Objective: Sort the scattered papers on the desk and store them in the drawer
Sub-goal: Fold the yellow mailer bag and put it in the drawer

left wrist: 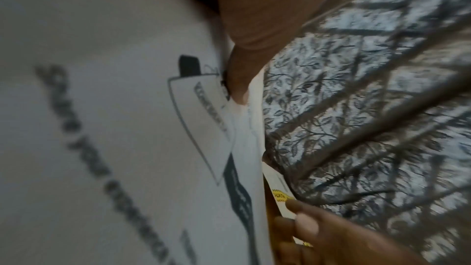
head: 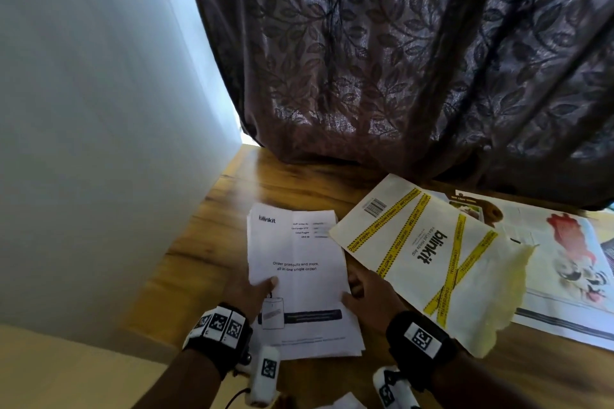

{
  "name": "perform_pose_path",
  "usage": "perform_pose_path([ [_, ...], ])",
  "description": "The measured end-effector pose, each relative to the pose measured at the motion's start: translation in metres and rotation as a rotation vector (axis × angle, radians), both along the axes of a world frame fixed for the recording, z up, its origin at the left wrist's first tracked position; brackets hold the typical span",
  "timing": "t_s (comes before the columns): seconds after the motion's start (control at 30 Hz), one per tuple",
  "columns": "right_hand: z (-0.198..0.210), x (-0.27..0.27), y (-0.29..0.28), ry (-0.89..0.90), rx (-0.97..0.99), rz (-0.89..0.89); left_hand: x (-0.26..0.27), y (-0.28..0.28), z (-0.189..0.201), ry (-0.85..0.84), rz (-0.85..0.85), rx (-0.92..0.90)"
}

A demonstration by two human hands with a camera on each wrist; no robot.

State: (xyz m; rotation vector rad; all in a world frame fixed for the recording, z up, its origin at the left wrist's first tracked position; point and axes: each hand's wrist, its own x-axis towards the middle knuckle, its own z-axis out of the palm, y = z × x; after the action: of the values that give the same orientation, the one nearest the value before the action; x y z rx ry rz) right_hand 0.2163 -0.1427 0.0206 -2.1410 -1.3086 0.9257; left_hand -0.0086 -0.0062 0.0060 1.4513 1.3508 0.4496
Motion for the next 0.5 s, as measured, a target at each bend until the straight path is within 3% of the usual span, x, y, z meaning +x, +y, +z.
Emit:
perform_pose_path([
  [0.1,0.003,-0.004,0.014,0.032,0.02,-0.119,-0.013,-0.011,0.029,-0.147,-0.045,0.107],
  [0.23,0.027,-0.013,0.033,0.681,0.147,-0.245,-0.032,-0.022,0.063,-0.372,-0.039,0.183],
  [0.27,0.035,-0.016,0.038,0.743,0.171,-0.242,-0.037,-0.021,0.067,-0.392,-0.029,0.202],
  [0.37,0.065,-0.025,0.044,0.644,0.3,-0.175,-0.043,-0.015,0.08,-0.455,0.037,0.239],
  [0.5,0.071,-0.022,0.047,0.528,0.397,-0.104,-0.044,-0.006,0.093,-0.49,0.002,0.286],
])
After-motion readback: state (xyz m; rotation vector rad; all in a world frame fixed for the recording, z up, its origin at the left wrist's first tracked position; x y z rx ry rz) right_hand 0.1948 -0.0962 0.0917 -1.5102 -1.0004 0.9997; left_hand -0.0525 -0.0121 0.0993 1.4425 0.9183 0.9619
